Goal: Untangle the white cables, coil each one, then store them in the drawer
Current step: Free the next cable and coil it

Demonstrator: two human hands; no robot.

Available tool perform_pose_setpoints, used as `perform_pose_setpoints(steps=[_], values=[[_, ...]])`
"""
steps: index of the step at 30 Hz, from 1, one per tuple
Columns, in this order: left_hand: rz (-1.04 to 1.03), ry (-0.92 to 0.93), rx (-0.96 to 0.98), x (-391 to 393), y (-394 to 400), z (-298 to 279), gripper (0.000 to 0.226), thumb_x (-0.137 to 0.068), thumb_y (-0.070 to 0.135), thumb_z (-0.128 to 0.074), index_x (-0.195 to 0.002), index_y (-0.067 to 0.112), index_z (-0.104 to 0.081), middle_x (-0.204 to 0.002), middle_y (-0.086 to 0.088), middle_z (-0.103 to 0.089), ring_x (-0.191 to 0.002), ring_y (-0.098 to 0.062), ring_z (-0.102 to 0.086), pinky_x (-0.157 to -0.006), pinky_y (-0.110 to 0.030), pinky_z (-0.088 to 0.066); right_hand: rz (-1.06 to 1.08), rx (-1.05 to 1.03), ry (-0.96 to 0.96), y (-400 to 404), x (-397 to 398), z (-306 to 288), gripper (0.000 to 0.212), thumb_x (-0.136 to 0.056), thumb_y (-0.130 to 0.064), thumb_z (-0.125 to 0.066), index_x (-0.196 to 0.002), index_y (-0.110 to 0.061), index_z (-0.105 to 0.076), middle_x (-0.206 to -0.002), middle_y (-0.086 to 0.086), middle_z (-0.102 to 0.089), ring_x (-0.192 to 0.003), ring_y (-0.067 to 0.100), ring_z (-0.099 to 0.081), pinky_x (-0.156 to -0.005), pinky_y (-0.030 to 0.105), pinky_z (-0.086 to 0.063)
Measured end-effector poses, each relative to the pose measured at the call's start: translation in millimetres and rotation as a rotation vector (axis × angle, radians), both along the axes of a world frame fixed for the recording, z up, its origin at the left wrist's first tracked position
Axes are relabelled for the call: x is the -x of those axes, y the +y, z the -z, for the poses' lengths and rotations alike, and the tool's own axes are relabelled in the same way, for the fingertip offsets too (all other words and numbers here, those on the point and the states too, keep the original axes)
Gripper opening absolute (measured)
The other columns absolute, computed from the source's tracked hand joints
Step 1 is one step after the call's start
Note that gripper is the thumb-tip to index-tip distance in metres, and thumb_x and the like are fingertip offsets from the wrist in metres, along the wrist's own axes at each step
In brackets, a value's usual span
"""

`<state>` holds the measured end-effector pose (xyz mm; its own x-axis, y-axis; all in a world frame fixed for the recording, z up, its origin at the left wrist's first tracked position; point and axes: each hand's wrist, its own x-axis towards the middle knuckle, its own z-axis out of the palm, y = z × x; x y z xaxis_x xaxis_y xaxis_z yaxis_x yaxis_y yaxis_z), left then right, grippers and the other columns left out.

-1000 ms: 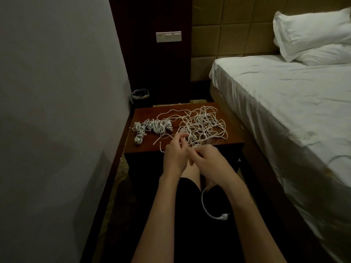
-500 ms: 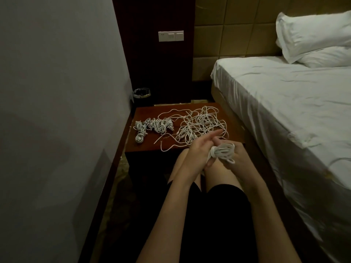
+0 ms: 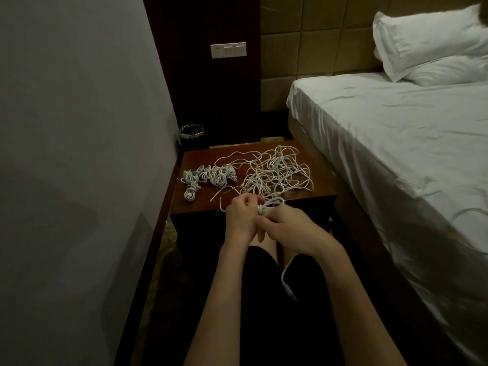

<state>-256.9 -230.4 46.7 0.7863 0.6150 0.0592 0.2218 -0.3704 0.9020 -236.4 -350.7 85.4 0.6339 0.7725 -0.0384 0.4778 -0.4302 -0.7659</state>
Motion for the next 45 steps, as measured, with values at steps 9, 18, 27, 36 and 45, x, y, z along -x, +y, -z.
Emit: perform_pose_setpoints(steps=[9, 18, 27, 36, 45], values=[[0.481, 0.018, -0.033, 2, -13, -6, 0.034, -0.096, 0.031, -0.041, -0.110, 0.015, -0.067, -0.072, -0.007, -0.064, -0.054, -0.009, -0.054, -0.049, -0.026, -0.043, 0.224, -0.369, -0.223, -26, -21, -2, 0.026, -0.086, -0.035, -0.068, -0.064, -0.020, -0.072, -0.055, -0.002, -0.065, -0.047, 0.010, -0.057, -0.046, 0.020, -0.045], [0.265, -0.211, 0.441, 6, -24, -9, 0.031, -0.104, 0.020, -0.037, -0.127, 0.017, -0.057, -0.070, -0.007, -0.058, -0.040, -0.009, -0.048, -0.035, -0.019, -0.034, 0.230, -0.336, 0.233, -14, -28, 26, 0.026, -0.094, -0.021, -0.059, -0.073, -0.009, -0.068, -0.055, -0.004, -0.061, -0.053, 0.004, -0.056, -0.062, 0.022, -0.049], [-0.161, -0.333, 0.036, 11, -4, 3, 0.030, -0.104, 0.025, -0.038, -0.090, 0.023, -0.065, -0.063, 0.006, -0.055, -0.045, -0.003, -0.044, -0.045, -0.017, -0.033, -0.018, 0.081, 0.301, -4, -11, 15, 0.047, -0.101, -0.033, -0.040, -0.064, -0.019, -0.065, -0.048, -0.008, -0.046, -0.044, 0.005, -0.041, -0.052, 0.027, -0.038], [0.231, -0.101, -0.174, 18, -7, -12, 0.029, -0.098, 0.026, -0.047, -0.077, 0.018, -0.065, -0.070, -0.001, -0.063, -0.060, -0.012, -0.055, -0.057, -0.032, -0.044, 0.033, -0.244, -0.142, -21, -11, -12, 0.038, -0.092, -0.035, -0.056, -0.058, -0.020, -0.063, -0.047, -0.003, -0.051, -0.042, 0.007, -0.039, -0.045, 0.014, -0.033], [0.366, -0.217, 0.457, 16, -22, -15, 0.028, -0.105, 0.024, -0.036, -0.127, 0.030, -0.051, -0.067, -0.001, -0.055, -0.040, -0.002, -0.045, -0.037, -0.015, -0.034, 0.152, -0.413, 0.362, -22, -30, 19, 0.039, -0.086, -0.038, -0.060, -0.086, -0.001, -0.071, -0.065, 0.011, -0.060, -0.051, 0.018, -0.048, -0.050, 0.022, -0.036]])
